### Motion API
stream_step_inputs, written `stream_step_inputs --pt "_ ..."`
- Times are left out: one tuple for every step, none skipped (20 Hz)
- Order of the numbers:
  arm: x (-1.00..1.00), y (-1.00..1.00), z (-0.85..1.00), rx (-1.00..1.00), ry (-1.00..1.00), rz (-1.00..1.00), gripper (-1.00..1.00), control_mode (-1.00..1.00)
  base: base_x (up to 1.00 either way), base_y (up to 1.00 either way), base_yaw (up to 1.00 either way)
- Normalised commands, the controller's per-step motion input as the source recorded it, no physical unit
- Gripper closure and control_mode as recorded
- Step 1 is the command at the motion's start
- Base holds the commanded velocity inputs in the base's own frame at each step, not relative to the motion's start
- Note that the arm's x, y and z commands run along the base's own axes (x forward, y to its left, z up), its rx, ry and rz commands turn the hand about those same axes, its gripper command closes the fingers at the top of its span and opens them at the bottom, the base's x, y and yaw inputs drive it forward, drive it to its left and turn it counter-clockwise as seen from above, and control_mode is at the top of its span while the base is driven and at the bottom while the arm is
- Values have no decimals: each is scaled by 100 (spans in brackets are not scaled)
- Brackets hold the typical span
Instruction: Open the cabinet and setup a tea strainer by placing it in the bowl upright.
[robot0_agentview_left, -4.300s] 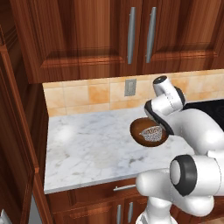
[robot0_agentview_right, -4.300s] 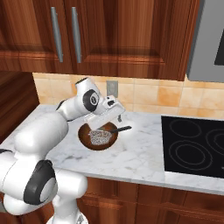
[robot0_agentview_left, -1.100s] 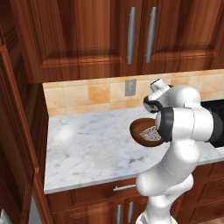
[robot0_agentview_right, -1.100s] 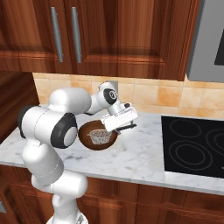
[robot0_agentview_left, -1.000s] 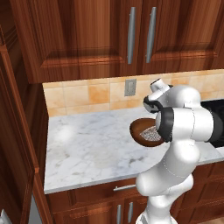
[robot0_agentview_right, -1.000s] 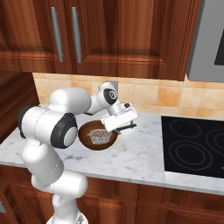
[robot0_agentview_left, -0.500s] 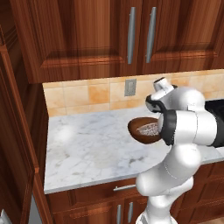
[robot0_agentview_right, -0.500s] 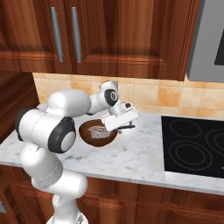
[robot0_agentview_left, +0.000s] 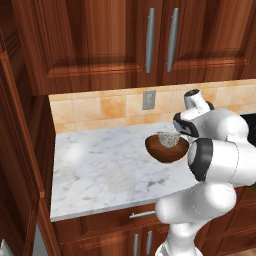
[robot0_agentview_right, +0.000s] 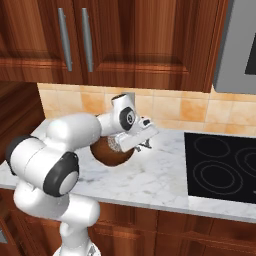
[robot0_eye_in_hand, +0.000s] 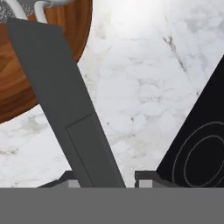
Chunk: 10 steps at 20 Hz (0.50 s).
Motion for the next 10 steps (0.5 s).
stream_step_inputs --pt "-31 0 0 0 -32 6 100 -100 0 0 0" --pt "-35 0 0 0 -32 6 100 -100 0 0 0" --pt "-35 0 0 0 -30 7 100 -100 0 0 0" --pt "-36 0 0 0 -31 7 100 -100 0 0 0" --pt "-40 1 0 0 -33 9 100 -100 0 0 0" --pt "-40 3 0 0 -34 10 100 -100 0 0 0" --pt "-43 2 0 0 -35 11 100 -100 0 0 0" --pt "-41 2 0 0 -35 12 100 -100 0 0 0" --pt "-38 0 0 0 -32 11 100 -100 0 0 0" --pt "-35 0 0 0 -29 10 100 -100 0 0 0"
